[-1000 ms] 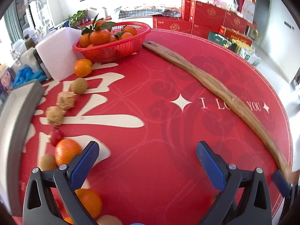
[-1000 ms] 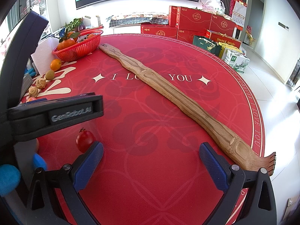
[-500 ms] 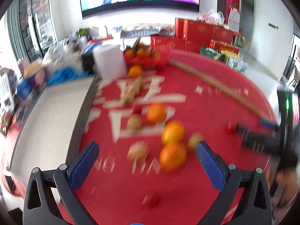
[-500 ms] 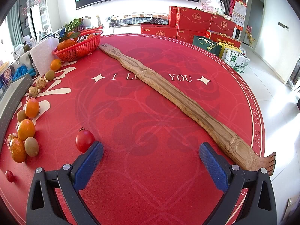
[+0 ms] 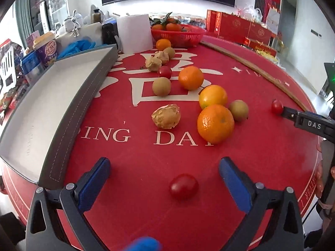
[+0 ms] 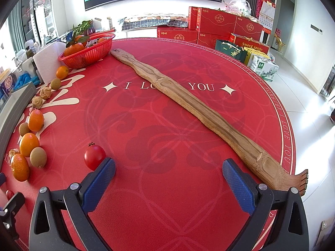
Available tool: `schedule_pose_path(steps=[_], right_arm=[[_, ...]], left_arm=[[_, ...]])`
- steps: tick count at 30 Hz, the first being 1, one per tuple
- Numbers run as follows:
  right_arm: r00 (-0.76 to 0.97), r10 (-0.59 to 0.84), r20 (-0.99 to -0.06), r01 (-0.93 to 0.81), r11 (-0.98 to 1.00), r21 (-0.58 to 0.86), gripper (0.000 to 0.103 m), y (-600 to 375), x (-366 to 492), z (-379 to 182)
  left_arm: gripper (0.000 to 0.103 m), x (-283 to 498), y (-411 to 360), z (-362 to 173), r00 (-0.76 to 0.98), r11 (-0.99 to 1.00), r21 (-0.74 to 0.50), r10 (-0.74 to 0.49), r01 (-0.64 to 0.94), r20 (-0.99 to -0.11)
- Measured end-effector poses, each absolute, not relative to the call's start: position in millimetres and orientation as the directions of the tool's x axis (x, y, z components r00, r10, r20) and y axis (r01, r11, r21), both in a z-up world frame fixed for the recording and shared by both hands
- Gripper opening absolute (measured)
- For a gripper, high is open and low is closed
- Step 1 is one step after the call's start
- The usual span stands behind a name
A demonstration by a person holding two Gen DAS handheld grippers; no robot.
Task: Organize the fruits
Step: 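Grasp a red cherry tomato with the left tool while the right tool grasps a kiwi, then carry both fruits over the white tray and open both tools to drop them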
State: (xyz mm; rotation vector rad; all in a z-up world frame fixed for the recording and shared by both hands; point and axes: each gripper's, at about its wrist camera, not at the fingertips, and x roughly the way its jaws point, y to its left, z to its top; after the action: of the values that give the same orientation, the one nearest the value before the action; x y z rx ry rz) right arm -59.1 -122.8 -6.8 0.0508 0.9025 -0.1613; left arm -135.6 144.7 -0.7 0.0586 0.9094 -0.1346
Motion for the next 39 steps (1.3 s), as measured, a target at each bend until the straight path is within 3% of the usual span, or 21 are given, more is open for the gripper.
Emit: schedule_pose_path(steps=[6,9,12,14,16,21,23,27,28,29,30,39], right_arm=[[0.596,-0.105,-0.796,0.145,0.989,-0.022,0.102,-121.0,-63.6,-3.8],[0.596,-0.030,-0.802,0.078,0.997,0.021,0.102,-109.1,-72.2,-1.1],[0.612,0.079,-0.787,-0.024,0.996,0.081,0.102,-90.1,-82.3,7.8],[0.612,0.144,-0.778,-0.099,0.989,0.105,0.102,-71.2,-82.7,13.0],[0.609,0.163,-0.776,-0.147,0.985,0.092,0.102,-54.9,-79.6,14.0],[0.586,0.194,-0.787,-0.210,0.974,0.083,0.102,-25.2,-63.1,6.4],[0.580,0.204,-0.789,-0.237,0.969,0.076,0.092,-14.0,-57.7,5.6],[0.579,0.164,-0.799,-0.251,0.968,0.016,0.068,2.9,-50.1,-0.5],[0.591,0.132,-0.796,-0.247,0.969,-0.024,0.056,6.9,-49.8,-0.2],[0.594,0.152,-0.790,-0.259,0.966,-0.008,0.034,7.3,-51.1,1.3],[0.589,0.155,-0.793,-0.255,0.967,0.000,0.027,6.2,-50.8,2.5],[0.576,0.232,-0.784,-0.233,0.966,0.114,0.027,-14.1,-55.1,16.9]], left_arm=[[0.101,-135.6,141.2,1.8,0.583,0.989,-0.004,-0.092,0.150,-0.807],[0.089,-143.5,135.9,4.7,0.597,0.983,0.001,-0.110,0.182,-0.794],[0.071,-145.3,131.3,8.0,0.595,0.978,-0.003,-0.129,0.208,-0.793],[0.042,-146.2,130.0,10.3,0.598,0.977,-0.002,-0.133,0.214,-0.790],[0.025,-145.2,132.5,11.5,0.600,0.979,0.001,-0.124,0.203,-0.791],[0.023,-145.5,148.5,11.5,0.601,0.984,-0.022,-0.126,0.178,-0.789],[0.023,-146.9,152.4,11.2,0.603,0.984,-0.028,-0.129,0.174,-0.787],[0.023,-147.9,157.1,11.2,0.601,0.982,-0.047,-0.150,0.184,-0.785],[0.023,-148.1,158.0,11.2,0.600,0.981,-0.054,-0.156,0.185,-0.784],[0.023,-148.3,160.1,11.4,0.599,0.980,-0.068,-0.168,0.187,-0.783],[0.023,-148.6,161.6,11.7,0.597,0.979,-0.080,-0.179,0.189,-0.782],[0.023,-155.3,178.4,28.7,0.627,0.968,-0.133,-0.240,0.213,-0.742]])
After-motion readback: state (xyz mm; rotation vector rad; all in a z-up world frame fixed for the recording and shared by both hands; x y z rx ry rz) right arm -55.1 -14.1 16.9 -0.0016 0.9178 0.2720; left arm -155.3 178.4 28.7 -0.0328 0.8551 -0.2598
